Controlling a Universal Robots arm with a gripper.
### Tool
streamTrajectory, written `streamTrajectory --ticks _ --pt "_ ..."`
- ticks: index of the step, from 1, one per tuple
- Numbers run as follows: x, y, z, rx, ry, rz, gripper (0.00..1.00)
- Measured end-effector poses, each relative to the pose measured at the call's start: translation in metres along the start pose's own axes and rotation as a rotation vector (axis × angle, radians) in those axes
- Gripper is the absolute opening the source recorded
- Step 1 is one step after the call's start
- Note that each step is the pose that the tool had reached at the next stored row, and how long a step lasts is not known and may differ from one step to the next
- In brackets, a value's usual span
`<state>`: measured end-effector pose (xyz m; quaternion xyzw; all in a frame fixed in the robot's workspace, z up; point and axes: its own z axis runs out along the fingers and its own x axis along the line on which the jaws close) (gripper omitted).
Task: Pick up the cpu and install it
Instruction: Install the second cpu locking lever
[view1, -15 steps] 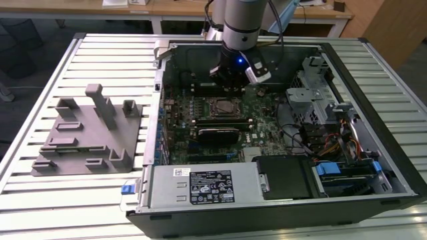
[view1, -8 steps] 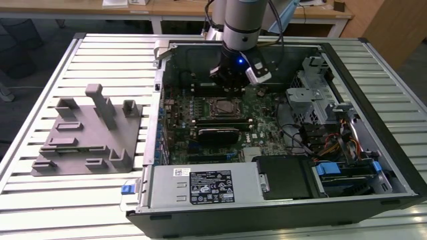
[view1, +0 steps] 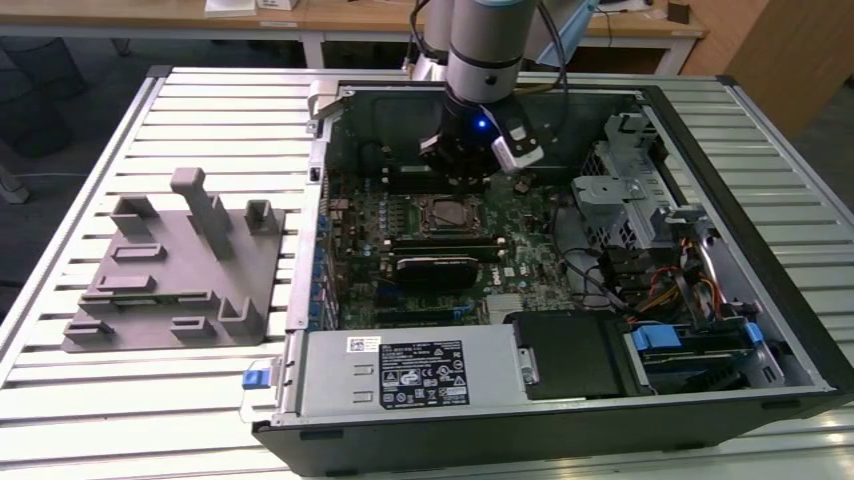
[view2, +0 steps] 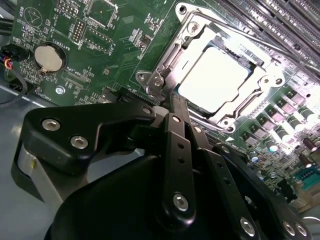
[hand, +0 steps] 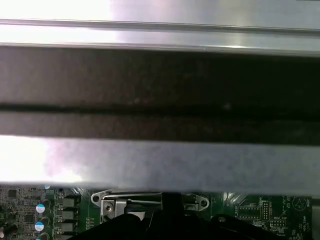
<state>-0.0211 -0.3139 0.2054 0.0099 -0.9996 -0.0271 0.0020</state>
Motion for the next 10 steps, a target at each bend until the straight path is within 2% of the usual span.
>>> streamTrajectory --ticks 10 --pt "0.0001 -0.0059 -0.0002 -0.0001 -0.0001 0.000 0.11"
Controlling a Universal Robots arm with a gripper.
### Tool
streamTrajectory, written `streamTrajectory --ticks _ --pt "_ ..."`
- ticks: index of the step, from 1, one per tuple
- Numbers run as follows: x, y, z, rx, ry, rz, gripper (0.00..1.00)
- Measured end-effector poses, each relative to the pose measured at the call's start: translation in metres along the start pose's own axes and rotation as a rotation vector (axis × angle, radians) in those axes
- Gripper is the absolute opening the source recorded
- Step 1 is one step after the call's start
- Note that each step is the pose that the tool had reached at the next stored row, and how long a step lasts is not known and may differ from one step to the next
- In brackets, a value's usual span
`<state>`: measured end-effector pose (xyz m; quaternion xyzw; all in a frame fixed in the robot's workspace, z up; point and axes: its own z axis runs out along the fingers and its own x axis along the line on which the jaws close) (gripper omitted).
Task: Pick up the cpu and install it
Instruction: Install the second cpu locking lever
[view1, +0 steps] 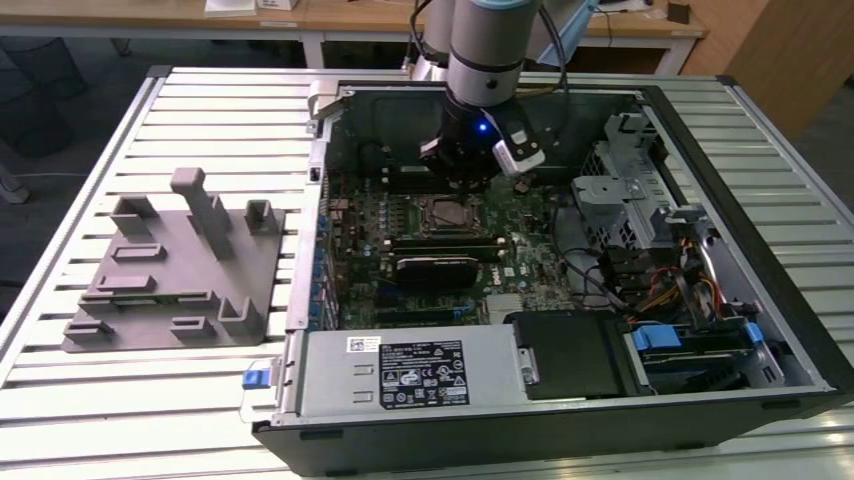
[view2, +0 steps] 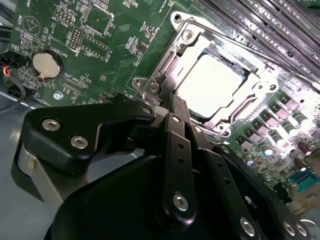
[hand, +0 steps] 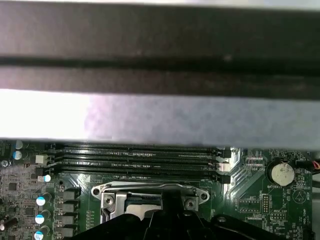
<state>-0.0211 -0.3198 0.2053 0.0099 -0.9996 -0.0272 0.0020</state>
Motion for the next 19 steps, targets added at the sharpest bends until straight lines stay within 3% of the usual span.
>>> streamTrajectory --ticks 4,9,19 --pt "-0.0001 0.0000 -0.0026 0.0002 0.0001 0.000 0.11" --pt "-0.0001 0.0006 -0.0139 0.0002 0.0001 0.000 0.11" --pt "0.0001 -0.0094 -0.0147 0.0001 0.0000 0.000 0.11"
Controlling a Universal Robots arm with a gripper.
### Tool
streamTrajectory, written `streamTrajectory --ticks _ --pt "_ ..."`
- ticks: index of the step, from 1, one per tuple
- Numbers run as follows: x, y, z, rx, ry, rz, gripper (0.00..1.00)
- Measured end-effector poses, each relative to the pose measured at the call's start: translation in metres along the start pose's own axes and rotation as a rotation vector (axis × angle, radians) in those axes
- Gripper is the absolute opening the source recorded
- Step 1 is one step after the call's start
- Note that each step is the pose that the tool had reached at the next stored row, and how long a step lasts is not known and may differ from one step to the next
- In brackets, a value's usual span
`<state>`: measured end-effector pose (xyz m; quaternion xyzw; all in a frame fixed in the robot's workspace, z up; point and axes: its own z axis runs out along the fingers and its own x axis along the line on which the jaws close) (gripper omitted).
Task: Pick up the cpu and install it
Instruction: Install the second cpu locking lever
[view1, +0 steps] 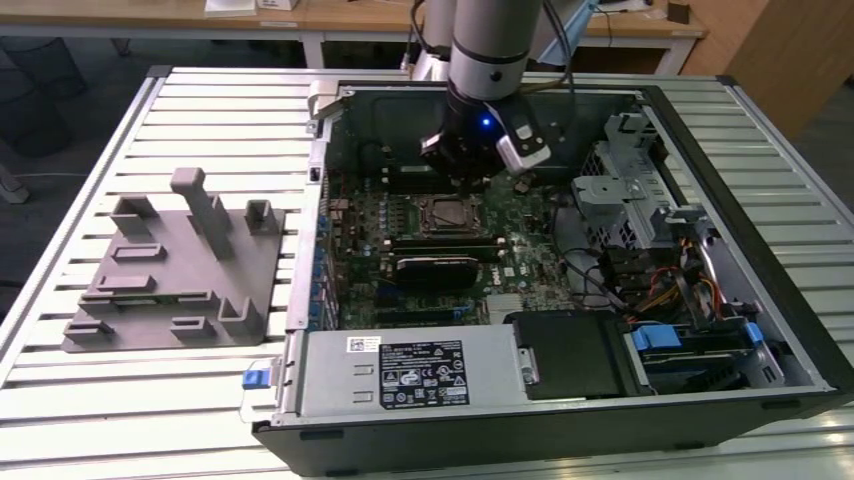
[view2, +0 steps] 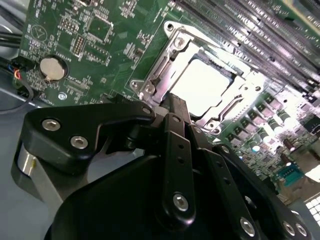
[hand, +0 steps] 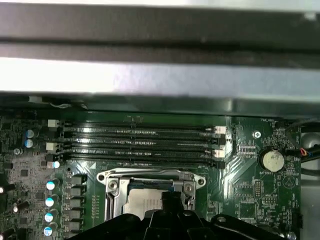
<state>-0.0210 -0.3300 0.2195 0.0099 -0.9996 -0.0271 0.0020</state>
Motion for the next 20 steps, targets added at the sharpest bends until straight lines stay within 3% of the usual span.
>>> streamTrajectory --ticks 11,20 --pt "0.0001 -0.0009 -0.0079 0.0031 0.0000 0.000 0.11" --pt "0.0003 -0.0115 -0.0085 0.0032 0.0001 0.000 0.11"
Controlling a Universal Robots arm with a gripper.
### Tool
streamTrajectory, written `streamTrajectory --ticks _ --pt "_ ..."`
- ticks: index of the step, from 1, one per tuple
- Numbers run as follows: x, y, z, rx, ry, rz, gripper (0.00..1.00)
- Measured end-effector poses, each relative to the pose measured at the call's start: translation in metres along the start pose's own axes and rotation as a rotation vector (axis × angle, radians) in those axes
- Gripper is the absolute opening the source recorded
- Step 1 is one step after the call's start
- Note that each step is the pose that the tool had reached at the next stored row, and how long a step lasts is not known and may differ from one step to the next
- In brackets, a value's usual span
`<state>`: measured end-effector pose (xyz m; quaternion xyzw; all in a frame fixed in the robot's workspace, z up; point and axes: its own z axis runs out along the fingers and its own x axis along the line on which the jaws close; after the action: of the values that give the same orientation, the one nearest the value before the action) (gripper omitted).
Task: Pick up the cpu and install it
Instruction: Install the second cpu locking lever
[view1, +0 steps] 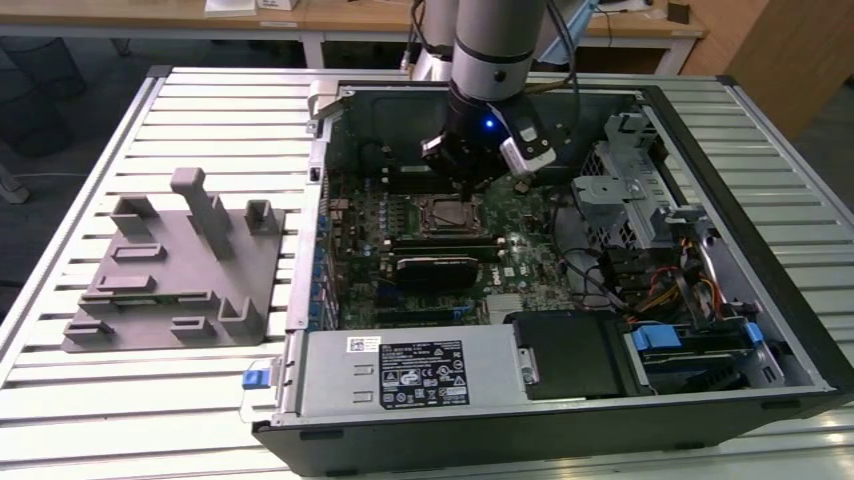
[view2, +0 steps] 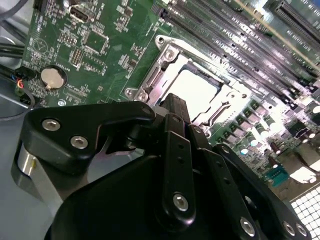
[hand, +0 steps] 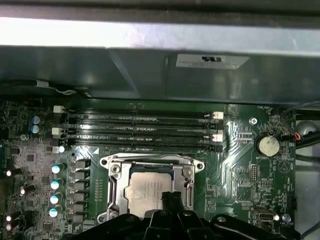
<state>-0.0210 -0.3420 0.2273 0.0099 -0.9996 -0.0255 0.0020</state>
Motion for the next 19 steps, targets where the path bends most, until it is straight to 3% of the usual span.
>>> streamTrajectory --ticks 19 --pt "0.0001 -0.0017 -0.0045 0.0072 0.0002 0.000 0.11"
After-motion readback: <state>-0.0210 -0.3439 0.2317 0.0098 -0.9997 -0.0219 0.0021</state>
